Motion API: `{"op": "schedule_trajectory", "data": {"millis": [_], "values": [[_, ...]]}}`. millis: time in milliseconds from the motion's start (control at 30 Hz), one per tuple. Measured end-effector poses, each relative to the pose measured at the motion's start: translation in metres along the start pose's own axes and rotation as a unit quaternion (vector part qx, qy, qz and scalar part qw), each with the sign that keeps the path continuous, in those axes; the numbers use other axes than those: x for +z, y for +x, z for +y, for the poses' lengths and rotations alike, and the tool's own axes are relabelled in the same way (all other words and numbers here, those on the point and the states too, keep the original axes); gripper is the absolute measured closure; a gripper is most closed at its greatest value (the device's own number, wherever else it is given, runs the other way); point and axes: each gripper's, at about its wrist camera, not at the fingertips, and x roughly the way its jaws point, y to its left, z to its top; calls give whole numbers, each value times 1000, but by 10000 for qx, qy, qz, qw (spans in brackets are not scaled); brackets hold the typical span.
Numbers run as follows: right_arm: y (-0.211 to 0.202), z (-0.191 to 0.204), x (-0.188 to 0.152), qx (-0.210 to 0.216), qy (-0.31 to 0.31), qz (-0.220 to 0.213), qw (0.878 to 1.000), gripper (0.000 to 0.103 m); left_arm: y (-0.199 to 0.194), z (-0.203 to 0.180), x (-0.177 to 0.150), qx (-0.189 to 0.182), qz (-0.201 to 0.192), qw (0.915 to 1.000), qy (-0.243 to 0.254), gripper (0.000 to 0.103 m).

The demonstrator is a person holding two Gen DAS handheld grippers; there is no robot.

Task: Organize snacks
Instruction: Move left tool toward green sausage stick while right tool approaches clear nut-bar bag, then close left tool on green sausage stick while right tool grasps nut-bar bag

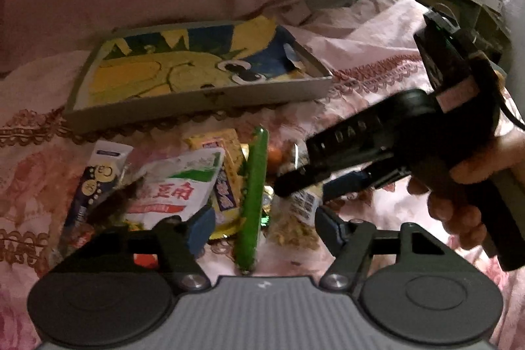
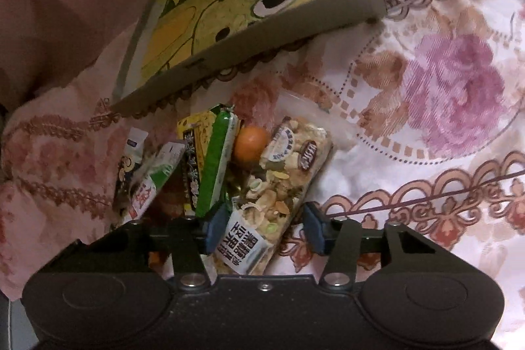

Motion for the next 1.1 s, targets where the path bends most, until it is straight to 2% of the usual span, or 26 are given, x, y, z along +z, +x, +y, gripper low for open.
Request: {"op": "schedule_trajectory", "data": {"millis": [167, 267, 400, 567, 633, 767, 867, 1033, 1100], "values": [[-14, 0, 1, -312, -92, -112, 9994, 55, -4, -1, -1, 9, -168, 9999, 23, 33], [-17, -11, 3, -222, 173, -64, 9996, 56, -3, -7, -2, -7, -210, 9996, 198, 35], [-30, -17, 4, -378, 178, -154, 9990, 56, 6, -13, -2, 153, -147, 9987, 468, 47], [-41, -21, 7, -633, 101, -348, 9973, 56, 22, -2, 5, 192, -53, 9997, 121, 58], [-42, -22, 6, -638, 100, -370, 9972, 56, 29, -3, 9, 202, -34, 9998, 50, 59], [-41, -22, 5, -635, 86, -410, 9971, 56, 41, -11, 9, 220, 62, 9994, 276, 61], [-37, -22, 5, -627, 66, -429, 9971, 54, 48, -18, 6, 440, 123, 9972, 595, 64], [-24, -19, 5, -677, 63, -419, 9968, 50, 57, -19, 5, 564, 223, 9958, 688, 69], [-22, -18, 4, -703, 46, -422, 9966, 48, 57, -20, 6, 615, 227, 9951, 740, 76]]}}
